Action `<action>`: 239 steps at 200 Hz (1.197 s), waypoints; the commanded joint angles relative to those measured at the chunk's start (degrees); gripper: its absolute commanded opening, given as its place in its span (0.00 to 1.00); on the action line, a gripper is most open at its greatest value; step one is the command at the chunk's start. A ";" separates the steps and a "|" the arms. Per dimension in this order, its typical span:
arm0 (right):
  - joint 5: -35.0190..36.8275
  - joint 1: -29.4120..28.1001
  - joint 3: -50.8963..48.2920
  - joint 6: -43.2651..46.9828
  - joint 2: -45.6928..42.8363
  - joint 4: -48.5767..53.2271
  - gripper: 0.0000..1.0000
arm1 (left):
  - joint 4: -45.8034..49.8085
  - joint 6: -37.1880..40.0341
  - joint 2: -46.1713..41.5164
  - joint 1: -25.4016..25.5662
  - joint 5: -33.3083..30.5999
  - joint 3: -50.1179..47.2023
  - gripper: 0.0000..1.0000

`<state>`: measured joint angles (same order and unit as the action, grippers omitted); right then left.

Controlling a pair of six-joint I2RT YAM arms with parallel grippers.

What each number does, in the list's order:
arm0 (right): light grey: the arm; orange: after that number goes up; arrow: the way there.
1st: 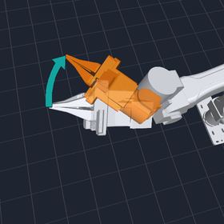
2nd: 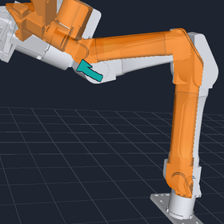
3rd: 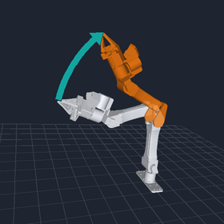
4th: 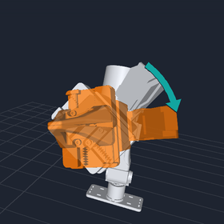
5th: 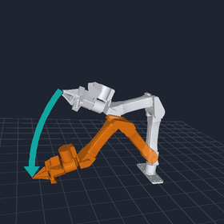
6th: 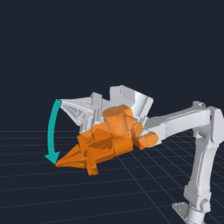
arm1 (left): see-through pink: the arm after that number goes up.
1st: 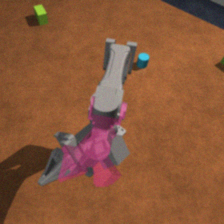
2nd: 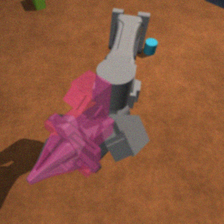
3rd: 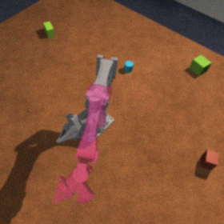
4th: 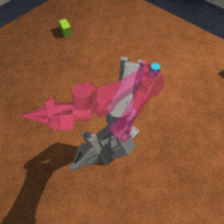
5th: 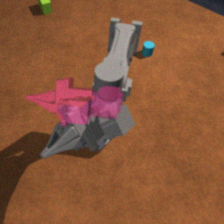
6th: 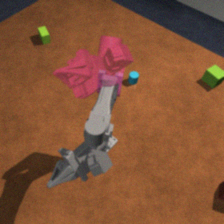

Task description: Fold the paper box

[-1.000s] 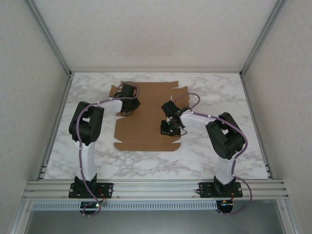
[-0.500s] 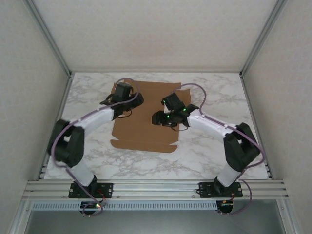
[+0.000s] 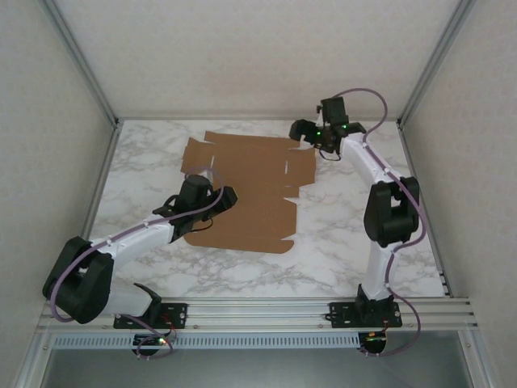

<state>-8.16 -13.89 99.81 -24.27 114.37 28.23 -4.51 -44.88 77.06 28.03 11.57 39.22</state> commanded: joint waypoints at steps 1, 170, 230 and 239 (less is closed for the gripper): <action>-1.21 2.63 5.80 4.10 5.79 9.01 0.93 | -0.32 -1.25 -2.51 -0.08 -0.28 -1.29 0.60; -24.01 6.82 -3.11 9.89 12.52 -1.25 0.10 | 1.33 -1.68 -0.94 -5.32 2.17 1.43 0.60; -18.67 5.37 -27.59 12.39 -4.12 -32.21 0.00 | 2.80 -6.58 3.00 -8.93 5.64 15.10 0.63; -18.64 4.93 -30.71 13.88 -5.77 -36.52 0.00 | 2.83 -7.88 4.76 -9.25 6.16 17.68 0.64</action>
<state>-28.29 -7.70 74.94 -14.48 113.03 7.42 -2.37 -48.80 78.50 19.88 15.27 51.18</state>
